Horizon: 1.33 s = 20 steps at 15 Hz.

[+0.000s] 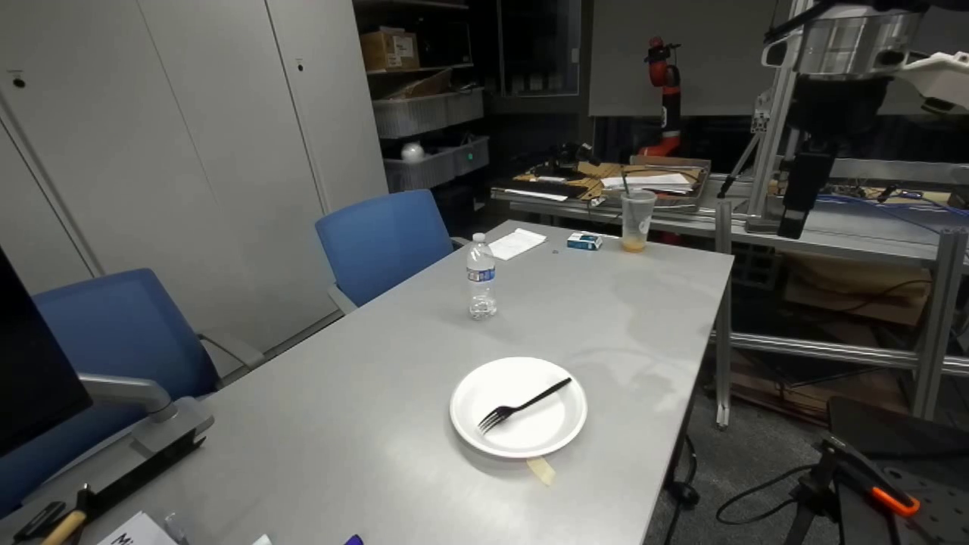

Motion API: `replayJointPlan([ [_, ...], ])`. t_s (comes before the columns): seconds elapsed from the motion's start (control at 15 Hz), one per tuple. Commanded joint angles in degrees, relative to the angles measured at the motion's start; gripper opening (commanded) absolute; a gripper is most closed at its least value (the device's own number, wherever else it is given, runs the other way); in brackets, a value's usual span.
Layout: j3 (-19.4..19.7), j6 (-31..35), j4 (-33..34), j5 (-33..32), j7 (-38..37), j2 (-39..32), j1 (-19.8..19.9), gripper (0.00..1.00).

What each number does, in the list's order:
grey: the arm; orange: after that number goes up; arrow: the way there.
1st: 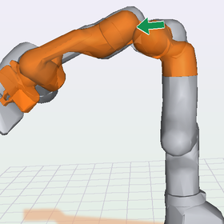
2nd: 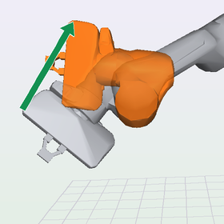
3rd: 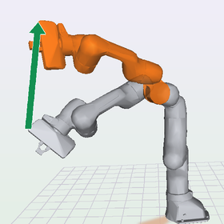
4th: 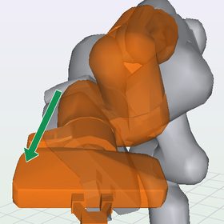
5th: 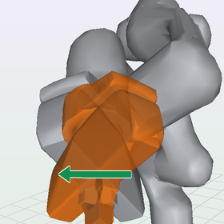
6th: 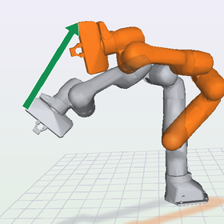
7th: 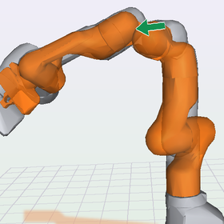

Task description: Put the fork on the table

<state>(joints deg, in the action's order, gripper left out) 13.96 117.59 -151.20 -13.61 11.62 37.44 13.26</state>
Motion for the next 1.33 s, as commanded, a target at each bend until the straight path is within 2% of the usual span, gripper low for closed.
replayJointPlan([
  [0.0, 0.9, 3.8, -1.2, 3.5, 0.5, 0.7, -1.5, 1.00],
  [0.53, -1.2, 15.2, -4.4, 10.1, -1.4, 0.0, -4.6, 1.00],
  [0.6, -1.0, 12.5, -3.4, 8.7, -0.5, 0.0, -3.5, 1.00],
  [1.27, -1.3, 13.7, -3.8, 9.1, -0.7, -0.3, -3.9, 1.00],
])
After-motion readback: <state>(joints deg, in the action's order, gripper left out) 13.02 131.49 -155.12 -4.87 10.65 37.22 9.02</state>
